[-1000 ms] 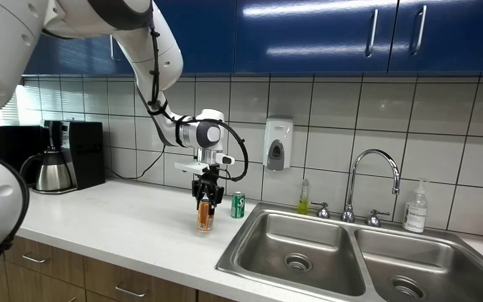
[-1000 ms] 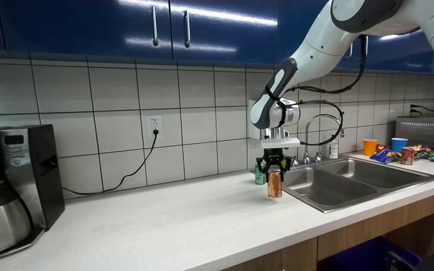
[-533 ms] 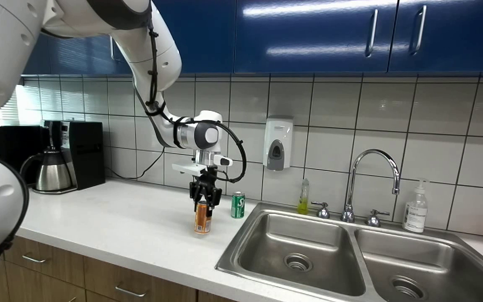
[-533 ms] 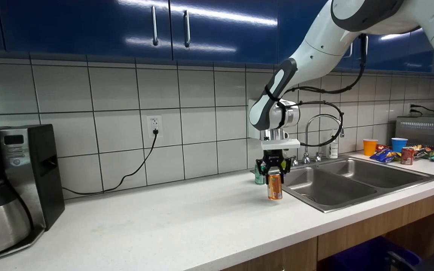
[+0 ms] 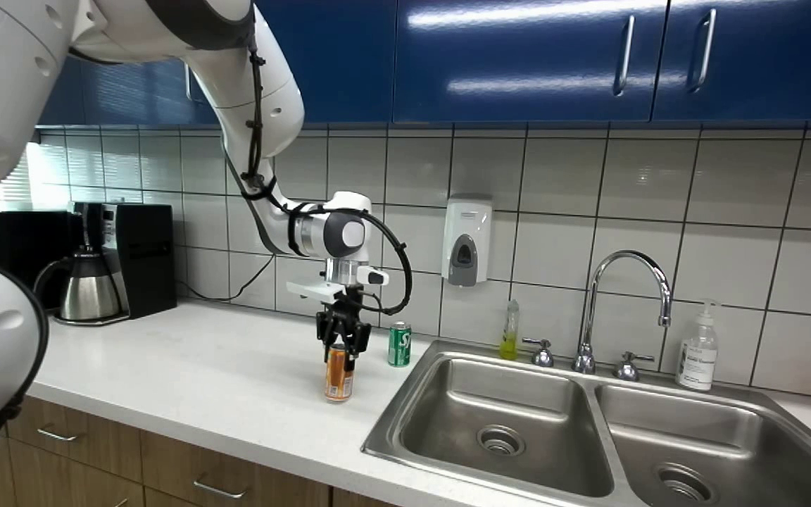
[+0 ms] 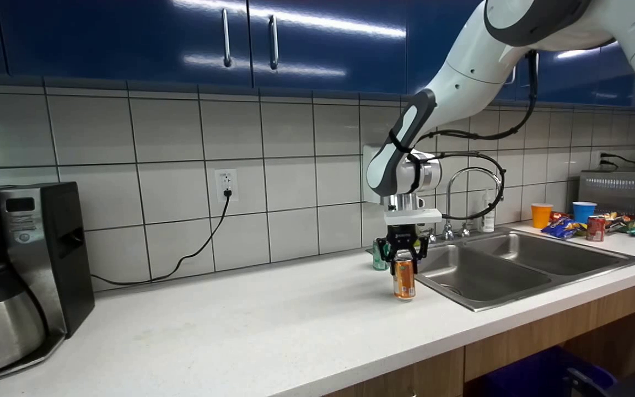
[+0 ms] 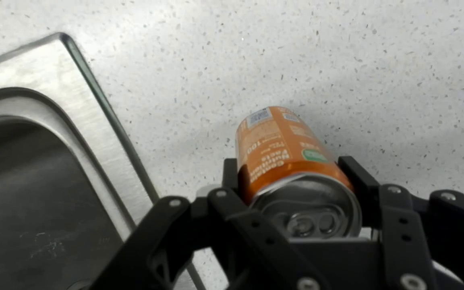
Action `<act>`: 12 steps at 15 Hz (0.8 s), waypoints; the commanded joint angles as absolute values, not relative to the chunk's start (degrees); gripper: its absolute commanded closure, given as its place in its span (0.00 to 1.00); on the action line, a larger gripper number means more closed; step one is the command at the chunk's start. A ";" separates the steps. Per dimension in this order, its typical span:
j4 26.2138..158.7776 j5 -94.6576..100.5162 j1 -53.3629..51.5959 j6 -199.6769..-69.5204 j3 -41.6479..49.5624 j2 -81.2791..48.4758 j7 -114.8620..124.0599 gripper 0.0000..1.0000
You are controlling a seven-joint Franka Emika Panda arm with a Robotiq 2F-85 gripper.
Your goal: Remove the can from the sink
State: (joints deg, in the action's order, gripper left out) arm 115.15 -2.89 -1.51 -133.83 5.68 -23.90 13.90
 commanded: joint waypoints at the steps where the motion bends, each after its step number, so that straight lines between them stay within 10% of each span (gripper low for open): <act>1: 117.91 -1.82 -1.31 -136.20 5.31 -21.75 14.08 0.62; 7: 119.04 -1.84 -1.34 -137.98 5.38 -21.68 14.27 0.62; 8: 119.16 -1.95 -1.30 -137.94 5.36 -21.61 14.27 0.12; 12: 119.87 -2.08 -1.24 -137.72 5.33 -21.06 14.14 0.00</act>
